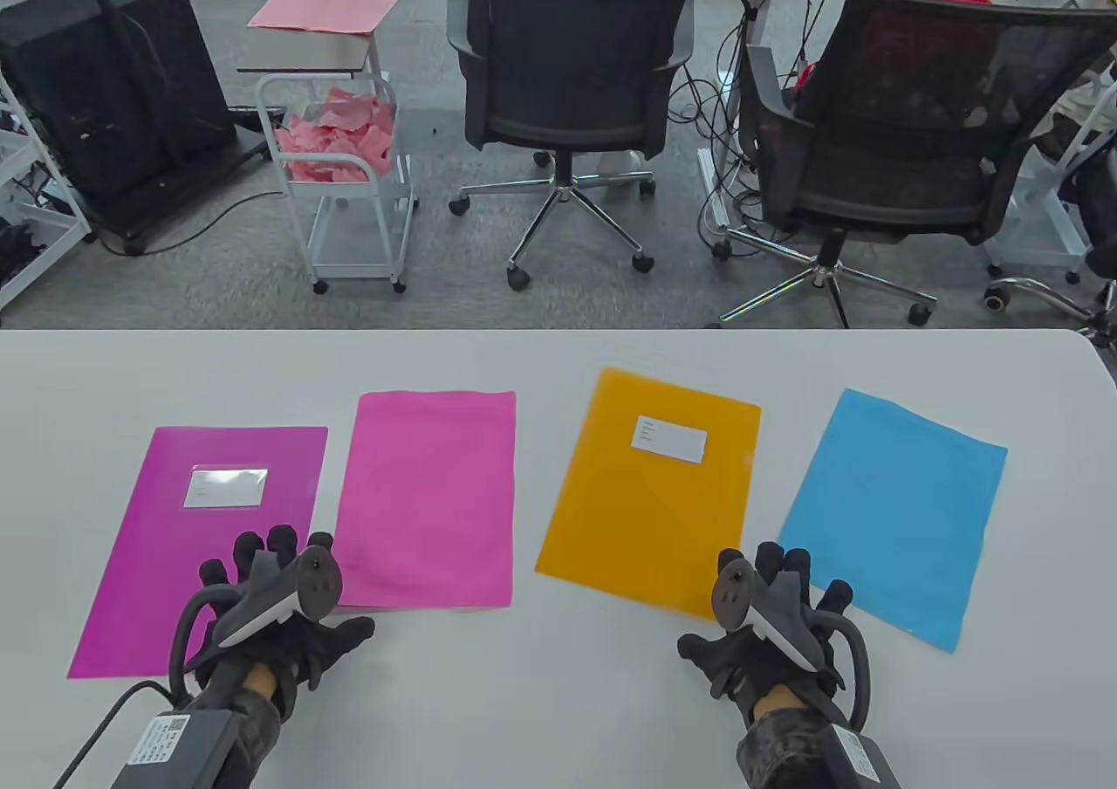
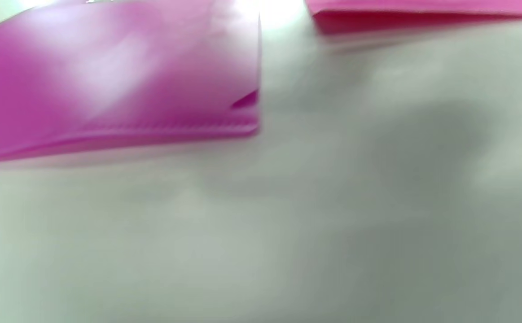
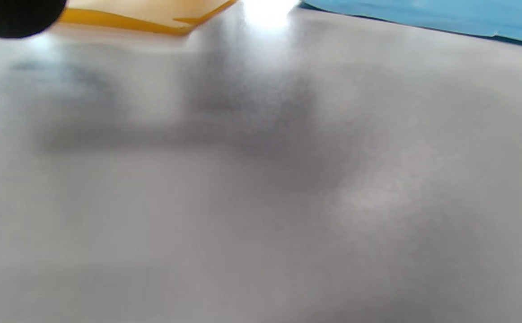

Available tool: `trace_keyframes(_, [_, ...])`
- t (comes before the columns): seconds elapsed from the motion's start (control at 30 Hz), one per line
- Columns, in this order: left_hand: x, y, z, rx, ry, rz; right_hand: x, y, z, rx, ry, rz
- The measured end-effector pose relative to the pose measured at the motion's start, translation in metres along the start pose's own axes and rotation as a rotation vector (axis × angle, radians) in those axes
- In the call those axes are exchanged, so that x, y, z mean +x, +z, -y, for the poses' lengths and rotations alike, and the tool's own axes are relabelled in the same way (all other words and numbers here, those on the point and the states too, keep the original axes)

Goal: Insert cardstock into L-shaped folders

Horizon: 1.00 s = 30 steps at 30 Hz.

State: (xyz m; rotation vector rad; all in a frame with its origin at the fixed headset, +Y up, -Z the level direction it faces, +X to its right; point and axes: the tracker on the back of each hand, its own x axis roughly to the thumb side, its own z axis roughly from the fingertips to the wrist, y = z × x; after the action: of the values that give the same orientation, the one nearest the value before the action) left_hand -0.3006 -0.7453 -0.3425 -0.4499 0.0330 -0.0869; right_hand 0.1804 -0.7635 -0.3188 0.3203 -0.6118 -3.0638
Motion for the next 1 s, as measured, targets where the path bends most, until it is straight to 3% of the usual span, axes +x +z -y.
trace_keyframes(0.27, [0.032, 0.013, -0.038, 0.038, -0.062, -0.042, 0.0, 0.0, 0.0, 0.011, -0.014, 0.014])
trace_keyframes(0.47, [0.011, 0.014, -0.043, -0.004, 0.02, -0.1, 0.002, 0.0, -0.001, 0.019, -0.004, 0.027])
trace_keyframes(0.6, [-0.019, 0.004, -0.027, -0.037, 0.085, -0.135, 0.0, 0.0, 0.0, 0.021, -0.026, 0.021])
trace_keyframes(0.8, [-0.072, -0.015, 0.016, -0.244, 0.175, -0.276, 0.001, -0.001, -0.002, 0.047, -0.033, 0.027])
trace_keyframes(1.0, [-0.087, -0.028, 0.037, -0.287, 0.292, -0.356, 0.003, -0.001, -0.004, 0.069, -0.043, 0.044])
